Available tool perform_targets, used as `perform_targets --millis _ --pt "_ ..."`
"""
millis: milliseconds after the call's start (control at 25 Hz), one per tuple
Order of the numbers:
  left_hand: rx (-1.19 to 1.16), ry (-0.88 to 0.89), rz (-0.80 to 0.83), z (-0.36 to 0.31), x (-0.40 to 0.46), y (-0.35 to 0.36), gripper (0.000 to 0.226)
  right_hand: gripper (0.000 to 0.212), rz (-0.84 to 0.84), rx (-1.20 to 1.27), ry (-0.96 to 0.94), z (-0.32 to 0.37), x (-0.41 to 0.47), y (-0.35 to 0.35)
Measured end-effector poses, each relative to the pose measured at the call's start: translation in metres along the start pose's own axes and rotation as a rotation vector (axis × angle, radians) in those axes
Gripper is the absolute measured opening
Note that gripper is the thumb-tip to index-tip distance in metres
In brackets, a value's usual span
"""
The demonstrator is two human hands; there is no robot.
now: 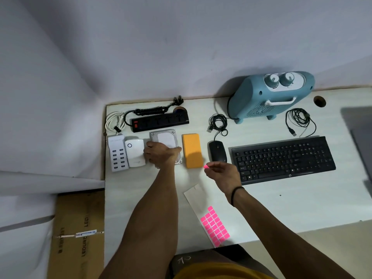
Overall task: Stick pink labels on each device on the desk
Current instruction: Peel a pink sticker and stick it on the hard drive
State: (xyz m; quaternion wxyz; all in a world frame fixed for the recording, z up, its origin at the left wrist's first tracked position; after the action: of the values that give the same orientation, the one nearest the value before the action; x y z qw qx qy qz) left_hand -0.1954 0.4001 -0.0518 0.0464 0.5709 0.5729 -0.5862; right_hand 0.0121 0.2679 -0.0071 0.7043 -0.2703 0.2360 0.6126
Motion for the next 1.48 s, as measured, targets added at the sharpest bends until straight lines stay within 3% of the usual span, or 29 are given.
perform_targets --millis 160,360,480,640,760,960,1080,1480 --pt "0.015 0.033 -0.020 -0.003 -0.004 0.005 0.105 0.011 0.012 0.035 -0.003 -0.003 -0.005 -0.003" --pt "-0.115 0.193 0.046 -0.004 0.002 -0.001 0.055 0.012 0.042 0.071 -0.024 0.005 -0.005 -0.014" --pt "-0.368 0.281 0.145 0.011 -0.010 -0.005 0.028 0.011 0.103 0.170 -0.027 0.015 -0.008 -0.017" --pt "-0.753 0.366 0.404 0.028 -0.052 -0.010 0.025 0.012 0.243 0.143 -0.119 0.058 -0.023 -0.006" --pt "-0.901 0.425 0.482 0.029 -0.095 -0.016 0.024 0.013 0.318 0.005 -0.192 0.082 -0.035 -0.006" --pt "-1.036 0.513 0.452 0.030 -0.144 -0.026 0.024 0.017 0.349 -0.251 -0.282 0.098 -0.059 -0.008" --pt "-1.050 0.543 0.426 0.025 -0.161 -0.030 0.026 0.033 0.285 -0.382 -0.280 0.100 -0.063 -0.016" --pt "-1.113 0.597 0.384 0.020 -0.194 -0.026 0.023 0.068 0.121 -0.443 -0.315 0.109 -0.083 -0.027"
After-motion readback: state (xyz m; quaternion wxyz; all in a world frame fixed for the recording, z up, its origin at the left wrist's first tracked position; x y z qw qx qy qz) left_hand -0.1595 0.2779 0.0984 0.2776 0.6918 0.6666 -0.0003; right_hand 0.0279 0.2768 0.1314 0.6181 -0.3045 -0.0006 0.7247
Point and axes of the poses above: each hand's wrist, its own x-axis towards the middle knuckle, its own y-axis out of the palm, z = x × y, the point moved 6 cm from there along x, towards the middle knuckle, and after that the axes turned 14 degrees about z, right-handed, at the moved point
